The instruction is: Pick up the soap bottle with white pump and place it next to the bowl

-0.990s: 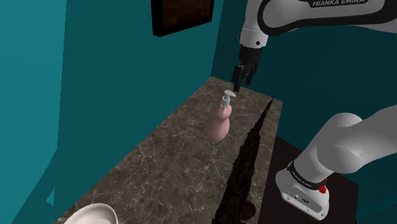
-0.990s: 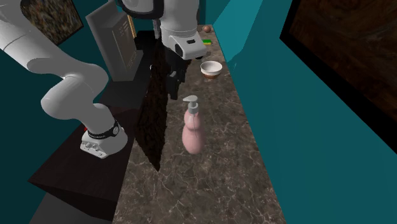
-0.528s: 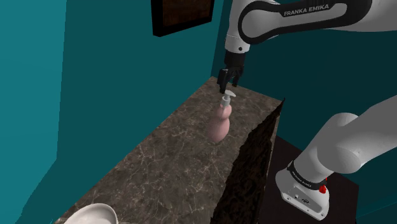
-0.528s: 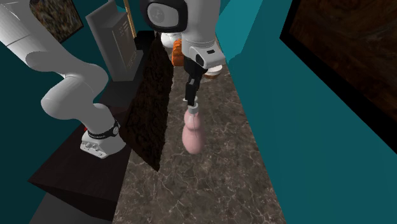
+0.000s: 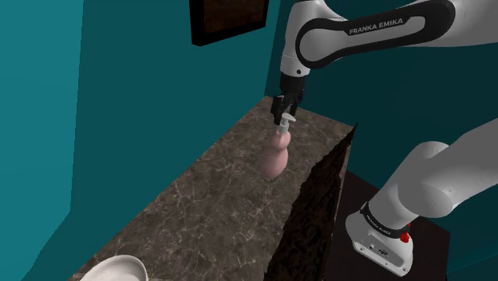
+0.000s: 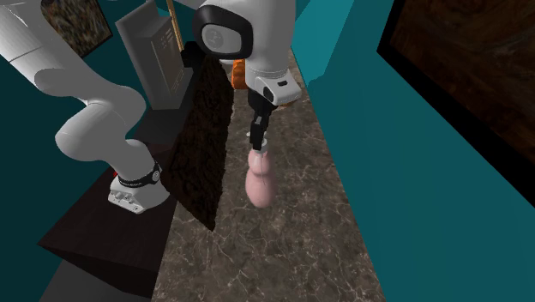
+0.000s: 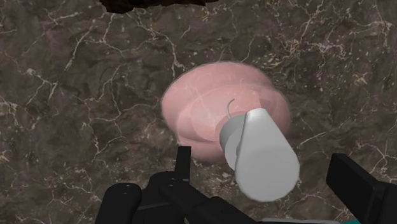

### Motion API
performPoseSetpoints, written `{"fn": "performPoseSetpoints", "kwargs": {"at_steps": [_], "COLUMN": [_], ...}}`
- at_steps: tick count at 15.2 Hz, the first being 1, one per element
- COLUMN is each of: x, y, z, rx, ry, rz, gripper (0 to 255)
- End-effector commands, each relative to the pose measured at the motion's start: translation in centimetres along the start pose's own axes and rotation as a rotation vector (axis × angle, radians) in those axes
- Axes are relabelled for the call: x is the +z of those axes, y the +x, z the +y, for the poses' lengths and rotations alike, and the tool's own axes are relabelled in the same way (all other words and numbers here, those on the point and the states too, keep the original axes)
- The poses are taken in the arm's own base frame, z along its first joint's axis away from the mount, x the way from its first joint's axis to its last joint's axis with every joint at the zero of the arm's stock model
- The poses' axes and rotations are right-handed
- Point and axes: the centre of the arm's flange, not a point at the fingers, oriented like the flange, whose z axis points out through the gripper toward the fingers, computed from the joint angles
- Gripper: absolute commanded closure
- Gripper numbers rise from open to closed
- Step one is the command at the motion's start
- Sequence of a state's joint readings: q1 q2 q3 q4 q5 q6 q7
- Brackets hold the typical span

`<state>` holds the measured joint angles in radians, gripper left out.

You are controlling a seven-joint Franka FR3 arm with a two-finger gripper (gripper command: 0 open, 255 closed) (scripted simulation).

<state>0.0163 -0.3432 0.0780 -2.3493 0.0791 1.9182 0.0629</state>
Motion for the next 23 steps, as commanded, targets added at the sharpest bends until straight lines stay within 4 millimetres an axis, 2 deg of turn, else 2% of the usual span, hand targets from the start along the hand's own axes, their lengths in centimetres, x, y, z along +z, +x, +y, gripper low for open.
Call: {"fn": "performPoseSetpoints", "kwargs": {"at_steps": [1,4,5,14,23], "x": [0.0,0.0,0.0,0.0,-4.7], "y": [0.0,0.0,0.0,0.0,-0.4], "z": [0.0,0.0,0.0,0.0,-0.2], "rx": [0.0,0.0,0.0,0.0,0.0], "ry": [0.0,0.0,0.0,0.0,0.0], "rz": [0.0,0.0,0.0,0.0,0.0], "gripper": [0,0,255,255,255]}}
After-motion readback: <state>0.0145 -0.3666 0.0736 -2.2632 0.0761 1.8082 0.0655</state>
